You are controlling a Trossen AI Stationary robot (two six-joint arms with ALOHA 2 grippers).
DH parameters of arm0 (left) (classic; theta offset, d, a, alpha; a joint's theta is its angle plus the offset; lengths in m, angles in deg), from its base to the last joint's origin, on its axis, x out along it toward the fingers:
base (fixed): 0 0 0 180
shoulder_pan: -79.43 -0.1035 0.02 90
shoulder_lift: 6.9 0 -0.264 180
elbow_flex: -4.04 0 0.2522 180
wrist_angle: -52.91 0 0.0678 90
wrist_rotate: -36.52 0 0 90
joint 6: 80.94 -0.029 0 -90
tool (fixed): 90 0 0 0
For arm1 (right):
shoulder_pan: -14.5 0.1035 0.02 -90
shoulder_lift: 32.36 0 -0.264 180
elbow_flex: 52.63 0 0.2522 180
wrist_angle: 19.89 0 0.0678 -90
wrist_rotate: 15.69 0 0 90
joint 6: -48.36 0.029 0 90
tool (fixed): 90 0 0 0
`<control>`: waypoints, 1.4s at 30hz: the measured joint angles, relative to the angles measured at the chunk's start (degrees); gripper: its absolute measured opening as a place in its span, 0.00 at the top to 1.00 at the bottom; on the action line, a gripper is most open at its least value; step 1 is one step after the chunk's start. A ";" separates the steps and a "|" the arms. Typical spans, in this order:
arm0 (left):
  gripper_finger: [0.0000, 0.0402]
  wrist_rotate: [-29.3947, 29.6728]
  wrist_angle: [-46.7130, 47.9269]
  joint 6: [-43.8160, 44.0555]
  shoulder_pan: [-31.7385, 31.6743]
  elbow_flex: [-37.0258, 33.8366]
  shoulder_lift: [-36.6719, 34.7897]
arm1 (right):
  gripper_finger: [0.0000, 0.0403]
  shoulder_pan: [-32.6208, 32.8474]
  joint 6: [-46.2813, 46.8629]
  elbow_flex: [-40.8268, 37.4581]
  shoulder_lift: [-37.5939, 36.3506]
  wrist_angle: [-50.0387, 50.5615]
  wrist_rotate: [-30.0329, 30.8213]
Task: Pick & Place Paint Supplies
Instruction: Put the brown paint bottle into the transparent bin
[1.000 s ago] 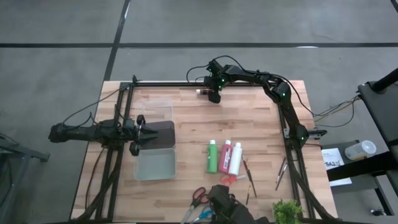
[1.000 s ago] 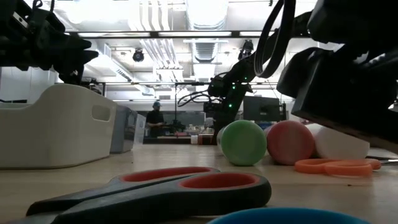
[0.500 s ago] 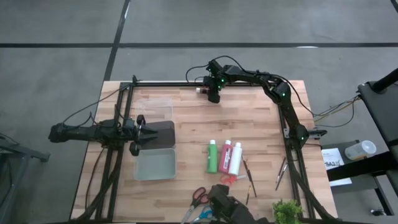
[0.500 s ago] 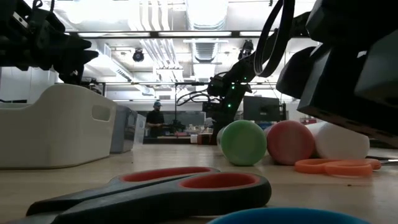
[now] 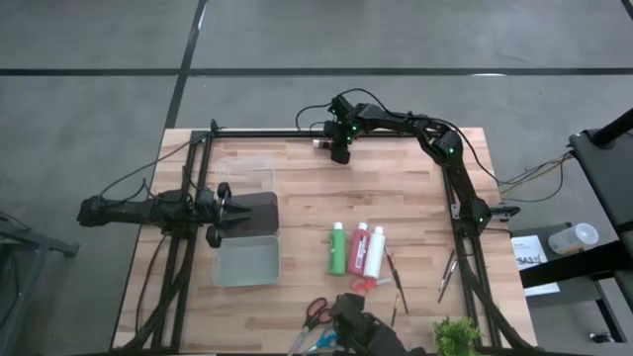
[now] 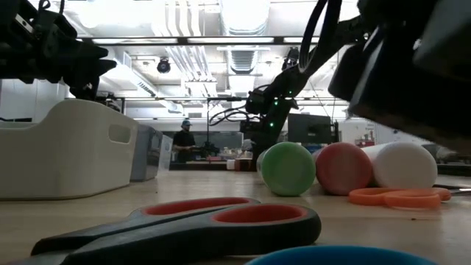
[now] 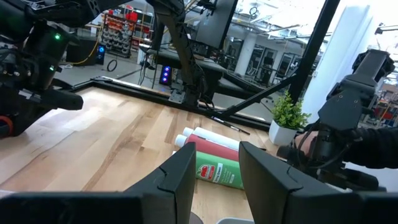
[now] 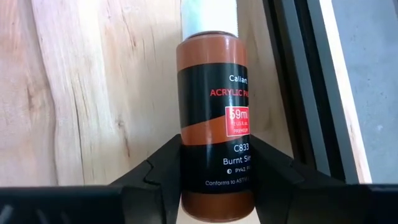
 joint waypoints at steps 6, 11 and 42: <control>0.68 0.00 0.00 0.00 0.00 0.00 0.00 | 0.65 0.08 2.00 -0.01 -2.29 -0.04 -0.08; 0.68 0.00 0.00 0.00 0.00 0.00 0.00 | 0.65 0.97 3.08 -0.01 -5.19 0.69 -0.50; 0.68 -0.01 -0.02 0.00 0.00 0.01 0.00 | 0.64 27.05 16.09 0.01 -20.06 -15.06 -3.40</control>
